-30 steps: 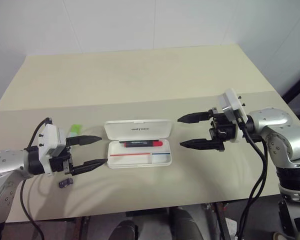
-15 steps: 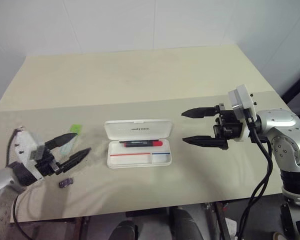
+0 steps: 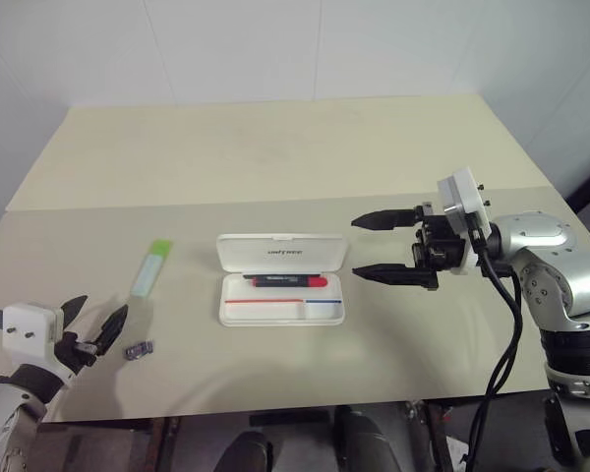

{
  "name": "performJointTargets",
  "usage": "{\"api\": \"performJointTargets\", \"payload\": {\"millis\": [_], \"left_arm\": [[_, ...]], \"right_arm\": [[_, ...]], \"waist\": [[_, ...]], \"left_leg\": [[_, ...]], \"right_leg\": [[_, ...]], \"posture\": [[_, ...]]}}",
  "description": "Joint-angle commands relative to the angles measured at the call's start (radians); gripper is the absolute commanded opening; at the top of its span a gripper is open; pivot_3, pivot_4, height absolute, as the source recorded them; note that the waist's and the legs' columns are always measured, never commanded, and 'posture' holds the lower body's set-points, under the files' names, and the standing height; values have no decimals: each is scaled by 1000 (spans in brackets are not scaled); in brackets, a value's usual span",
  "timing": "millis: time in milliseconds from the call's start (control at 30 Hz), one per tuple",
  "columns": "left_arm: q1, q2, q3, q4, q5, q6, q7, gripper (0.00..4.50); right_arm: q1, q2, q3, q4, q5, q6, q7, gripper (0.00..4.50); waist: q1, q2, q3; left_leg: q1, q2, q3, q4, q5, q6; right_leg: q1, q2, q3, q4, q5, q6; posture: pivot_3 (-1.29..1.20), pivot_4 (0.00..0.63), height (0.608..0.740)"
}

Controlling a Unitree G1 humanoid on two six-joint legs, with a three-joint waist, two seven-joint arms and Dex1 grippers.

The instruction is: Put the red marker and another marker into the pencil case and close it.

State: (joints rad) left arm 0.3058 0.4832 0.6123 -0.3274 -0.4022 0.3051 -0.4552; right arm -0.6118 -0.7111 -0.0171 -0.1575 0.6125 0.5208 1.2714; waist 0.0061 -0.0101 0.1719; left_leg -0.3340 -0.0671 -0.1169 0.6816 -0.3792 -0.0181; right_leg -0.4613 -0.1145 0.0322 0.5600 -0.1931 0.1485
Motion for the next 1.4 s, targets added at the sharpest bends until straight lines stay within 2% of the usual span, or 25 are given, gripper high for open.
{"api": "performJointTargets", "payload": {"millis": [33,333,1033,1133,1333,1400], "left_arm": [[-38,20,-14,34,32,-10,25,3598],[-178,11,-150,98,66,18,48,3598],[-332,-31,-252,230,139,29,153,3598],[-336,-33,-253,226,143,56,170,3057],[-329,-26,-254,227,149,81,181,1096],[-324,-23,-251,231,152,85,184,1087]], "right_arm": [[-22,7,-5,-14,5,-18,-6,4061],[-21,27,3,-45,11,-11,-30,4061],[-13,33,-13,-51,8,-22,-73,4061],[-10,32,-15,-53,8,-22,-77,4091],[-11,29,-15,-49,11,-24,-82,4091],[-12,28,-16,-45,10,-26,-82,4091]], "waist": [[0,0,0],[-3,0,0],[-2,0,0],[-4,0,0],[-6,0,0],[-6,0,0]], "left_leg": [[0,0,0,0,0,0],[-1,0,0,0,0,0],[-1,0,1,0,-1,0],[-1,0,1,0,-1,0],[0,0,1,0,0,0],[0,0,2,0,0,0]], "right_leg": [[0,0,0,0,0,0],[-1,0,-1,-1,1,1],[-1,0,-1,-1,1,1],[-1,0,-1,-1,1,1],[-1,0,-1,-1,1,1],[-1,0,-1,0,1,1]], "posture": [[0,150,740],[0,150,740],[0,150,740],[0,150,740],[0,150,740],[0,150,740]]}}
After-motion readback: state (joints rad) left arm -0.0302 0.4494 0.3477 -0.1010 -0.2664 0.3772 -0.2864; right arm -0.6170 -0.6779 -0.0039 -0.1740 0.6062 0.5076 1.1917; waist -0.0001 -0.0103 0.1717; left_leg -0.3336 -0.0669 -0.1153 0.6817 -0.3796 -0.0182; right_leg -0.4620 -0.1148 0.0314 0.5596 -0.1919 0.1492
